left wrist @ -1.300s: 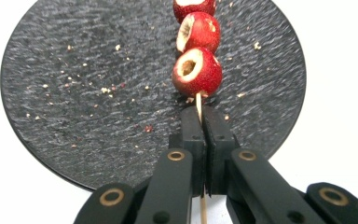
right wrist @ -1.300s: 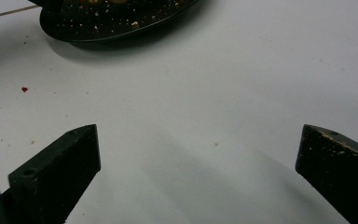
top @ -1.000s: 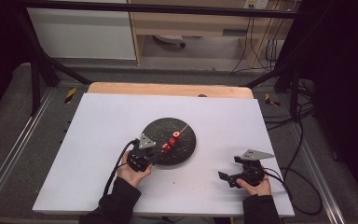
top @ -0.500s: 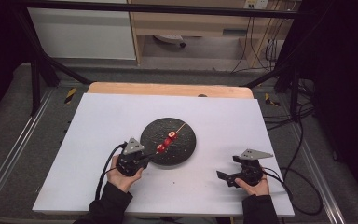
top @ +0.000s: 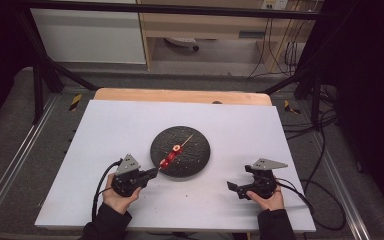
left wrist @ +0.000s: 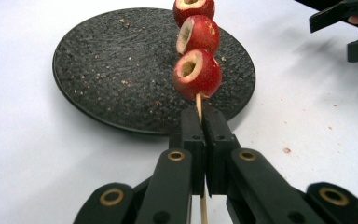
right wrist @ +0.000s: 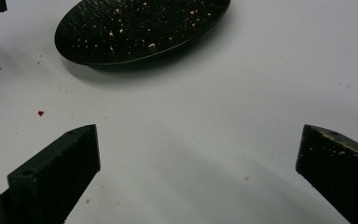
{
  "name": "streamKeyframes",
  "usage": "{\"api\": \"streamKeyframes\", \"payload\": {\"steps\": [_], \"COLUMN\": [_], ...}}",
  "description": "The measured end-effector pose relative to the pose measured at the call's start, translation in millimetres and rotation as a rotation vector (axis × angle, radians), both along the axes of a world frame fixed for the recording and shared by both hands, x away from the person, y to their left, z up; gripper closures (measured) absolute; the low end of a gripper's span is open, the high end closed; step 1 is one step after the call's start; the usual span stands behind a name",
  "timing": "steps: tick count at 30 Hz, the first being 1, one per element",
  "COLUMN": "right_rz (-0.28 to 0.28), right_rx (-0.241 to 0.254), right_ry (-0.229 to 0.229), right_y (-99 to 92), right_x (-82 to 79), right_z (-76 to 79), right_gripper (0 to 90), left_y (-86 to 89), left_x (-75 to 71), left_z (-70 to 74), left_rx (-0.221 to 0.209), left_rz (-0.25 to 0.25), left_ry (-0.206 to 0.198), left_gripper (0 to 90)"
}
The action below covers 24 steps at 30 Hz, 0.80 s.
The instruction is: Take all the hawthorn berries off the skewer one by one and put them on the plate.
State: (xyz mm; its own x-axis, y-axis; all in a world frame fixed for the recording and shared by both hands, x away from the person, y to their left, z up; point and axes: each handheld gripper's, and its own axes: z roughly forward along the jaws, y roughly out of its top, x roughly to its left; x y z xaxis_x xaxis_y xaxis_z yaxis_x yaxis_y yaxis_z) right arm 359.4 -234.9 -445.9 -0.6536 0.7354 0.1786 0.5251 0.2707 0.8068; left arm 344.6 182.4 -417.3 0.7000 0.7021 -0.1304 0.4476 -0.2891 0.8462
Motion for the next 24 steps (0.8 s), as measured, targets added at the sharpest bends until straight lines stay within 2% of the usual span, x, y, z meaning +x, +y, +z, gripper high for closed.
{"api": "streamKeyframes", "payload": {"steps": [6,14,24], "right_rz": [0.005,0.023,0.037], "right_rx": [0.014,0.033,0.086], "right_ry": [0.000,-0.005,-0.017], "right_y": [11.4,31.8,69.1], "right_x": [1.5,5.2,15.5], "right_z": [2.4,9.6,27.5], "right_gripper": [0.6,0.6,0.6], "left_y": [6.7,11.0,8.4], "left_x": [-5.3,-13.8,-19.8], "left_z": [-2.6,-9.6,-11.5], "left_rx": [-0.019,-0.023,-0.028], "left_rz": [-0.004,-0.012,-0.032], "left_ry": [-0.009,-0.015,-0.033], "left_gripper": [88.1,88.1,88.1]}}
